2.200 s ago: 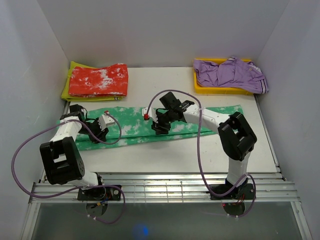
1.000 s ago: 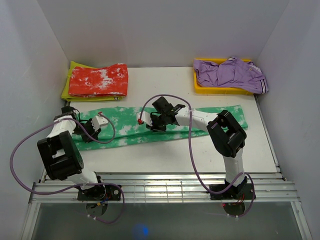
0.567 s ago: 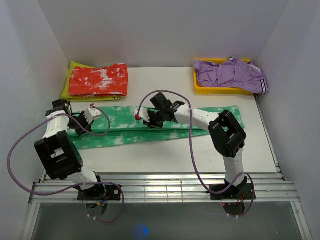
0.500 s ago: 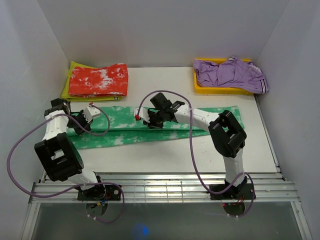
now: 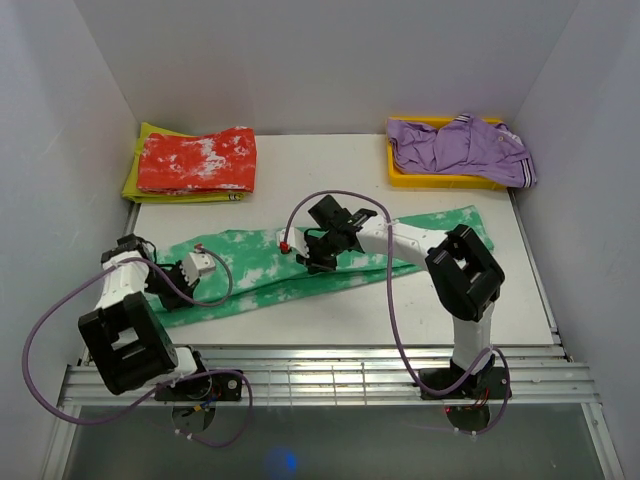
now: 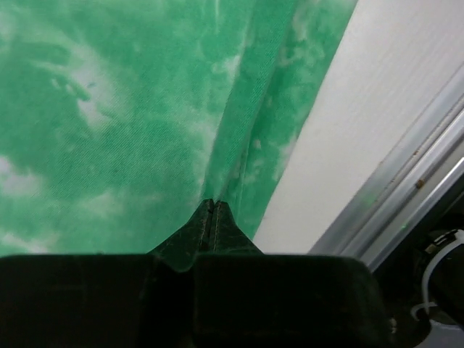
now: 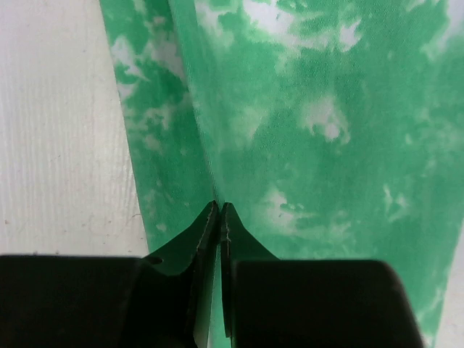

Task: Fold and stack the trousers
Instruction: Fold the trousers

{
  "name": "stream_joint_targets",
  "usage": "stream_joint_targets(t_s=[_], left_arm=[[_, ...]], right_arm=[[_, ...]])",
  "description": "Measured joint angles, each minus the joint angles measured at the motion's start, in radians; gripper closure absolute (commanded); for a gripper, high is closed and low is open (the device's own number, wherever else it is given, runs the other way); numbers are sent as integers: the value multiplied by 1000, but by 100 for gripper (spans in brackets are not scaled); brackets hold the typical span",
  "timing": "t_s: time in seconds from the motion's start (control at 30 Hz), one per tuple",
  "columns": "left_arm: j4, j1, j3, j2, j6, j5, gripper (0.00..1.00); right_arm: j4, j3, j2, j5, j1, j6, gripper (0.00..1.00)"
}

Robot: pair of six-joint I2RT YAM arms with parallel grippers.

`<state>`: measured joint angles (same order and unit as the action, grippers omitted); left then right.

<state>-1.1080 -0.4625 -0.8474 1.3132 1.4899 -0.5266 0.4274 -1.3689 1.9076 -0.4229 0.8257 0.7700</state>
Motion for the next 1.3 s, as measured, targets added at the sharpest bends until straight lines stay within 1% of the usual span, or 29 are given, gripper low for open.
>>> stream_joint_targets(t_s=[0.13, 0.2, 0.3, 0.33, 0.37, 0.4, 0.43, 0.53, 0.57, 0.6, 0.63, 0.7, 0.77, 0.87, 1.0, 1.07, 1.17, 1.2, 1.23, 1.3], left_arm=[[62, 0, 124, 83, -17, 35, 100], [73, -2, 116, 134, -57, 29, 100], [50, -6, 63, 210, -156, 19, 100], [35, -7, 36, 245, -194, 16, 100], [20, -7, 8, 279, -229, 9, 100], [10, -6, -11, 305, -256, 3, 100], [6, -5, -31, 328, -286, -5, 100], [30, 20, -80, 366, -345, -30, 100], [45, 29, -92, 372, -359, -39, 100], [59, 39, -105, 377, -373, -47, 100], [75, 49, -116, 383, -385, -55, 100], [98, 58, -138, 395, -407, -64, 100], [109, 59, -155, 402, -424, -66, 100], [110, 59, -172, 401, -433, -69, 100], [87, 59, -175, 371, -420, -76, 100], [76, 59, -174, 338, -401, -81, 95], [64, 59, -167, 261, -357, -91, 78], [62, 59, -163, 230, -341, -95, 74], [57, 59, -159, 197, -328, -101, 65], [48, 59, -157, 138, -303, -118, 56]], right_arm=[[19, 12, 31, -14, 5, 5, 92], [24, 11, 55, -14, 7, 9, 90], [34, -5, 95, -16, 7, 4, 78], [34, -9, 95, -7, 4, -4, 78], [27, -9, 92, 1, 2, -6, 80], [18, -8, 91, 12, -1, -11, 89], [7, -8, 89, 26, -6, -15, 92], [-28, -10, 88, 55, -29, -26, 92], [-36, -12, 90, 61, -39, -25, 89], [-37, -22, 95, 67, -51, -25, 77], [-35, -39, 103, 74, -64, -27, 68], [-18, -83, 120, 93, -91, -31, 59], [-16, -108, 117, 90, -117, -47, 59], [-33, -99, 69, 50, -146, -126, 62], [-152, -26, -80, -48, -142, -348, 69], [-255, 23, -158, -73, -117, -464, 71], [-451, 130, -233, -74, -63, -650, 82], [-485, 146, -233, -76, -45, -717, 89], [-511, 148, -215, -82, -30, -790, 90], [-560, 150, -171, -82, -13, -930, 91]])
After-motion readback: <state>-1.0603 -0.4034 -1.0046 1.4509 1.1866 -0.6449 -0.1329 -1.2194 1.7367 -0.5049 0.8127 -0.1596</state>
